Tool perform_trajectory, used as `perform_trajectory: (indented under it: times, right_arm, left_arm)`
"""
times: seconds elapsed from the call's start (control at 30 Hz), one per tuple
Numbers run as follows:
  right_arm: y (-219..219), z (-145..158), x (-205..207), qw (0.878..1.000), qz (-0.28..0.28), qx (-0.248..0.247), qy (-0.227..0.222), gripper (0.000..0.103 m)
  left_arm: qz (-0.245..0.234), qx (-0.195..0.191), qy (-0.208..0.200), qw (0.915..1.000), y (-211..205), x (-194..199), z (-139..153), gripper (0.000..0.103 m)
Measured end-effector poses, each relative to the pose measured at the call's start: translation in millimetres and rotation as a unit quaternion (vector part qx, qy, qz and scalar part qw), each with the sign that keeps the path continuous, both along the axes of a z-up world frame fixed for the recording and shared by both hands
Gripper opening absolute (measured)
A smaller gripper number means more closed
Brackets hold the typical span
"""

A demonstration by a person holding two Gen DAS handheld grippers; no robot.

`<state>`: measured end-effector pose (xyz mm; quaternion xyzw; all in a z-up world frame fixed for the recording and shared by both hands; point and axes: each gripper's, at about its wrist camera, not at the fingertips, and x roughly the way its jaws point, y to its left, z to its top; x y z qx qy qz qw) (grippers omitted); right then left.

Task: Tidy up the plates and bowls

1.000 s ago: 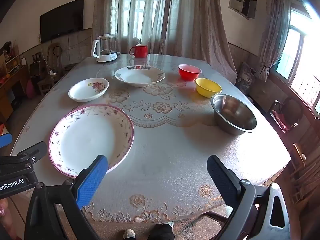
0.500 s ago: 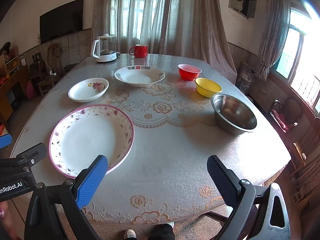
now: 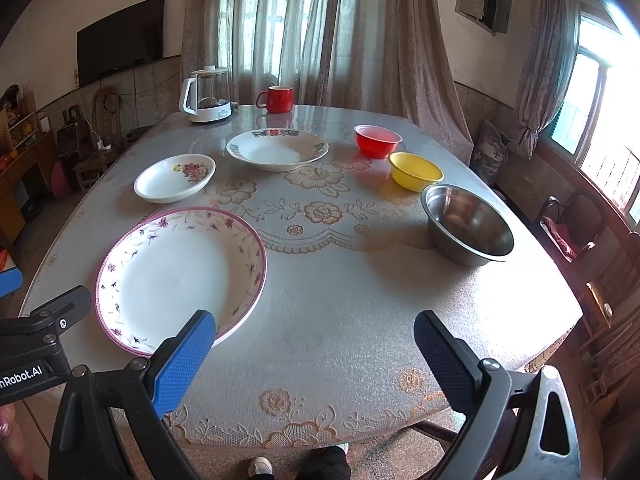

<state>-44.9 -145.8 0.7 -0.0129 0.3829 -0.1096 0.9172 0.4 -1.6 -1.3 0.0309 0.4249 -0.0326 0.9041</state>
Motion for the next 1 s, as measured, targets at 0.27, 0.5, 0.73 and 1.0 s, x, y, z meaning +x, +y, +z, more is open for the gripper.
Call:
perform_trajectory:
  times: [0.27, 0.5, 0.73, 1.0]
  right_arm:
    - [-0.9, -1.2, 2.4, 1.0, -0.001, 0.002, 0.004, 0.101]
    - [-1.8, -2.0, 4.1, 1.0, -0.002, 0.002, 0.006, 0.101]
    - [-1.8, -3.0, 6.7, 1.0, 0.0, 0.003, 0.011, 0.101]
    - [-3.1, -3.1, 7.4, 1.0, -0.004, 0.006, 0.01, 0.101]
  left_arm:
    - [-0.003, 0.002, 0.002, 1.0, -1.3, 1.9, -2.0, 0.103]
    - [-0.006, 0.004, 0.003, 1.0, -2.1, 2.8, -2.4, 0.103]
    - [-0.006, 0.004, 0.003, 1.0, -2.3, 3.0, -2.1, 0.103]
    - [-0.008, 0.007, 0.002, 0.9999, -3.4, 5.4, -2.3, 0.103]
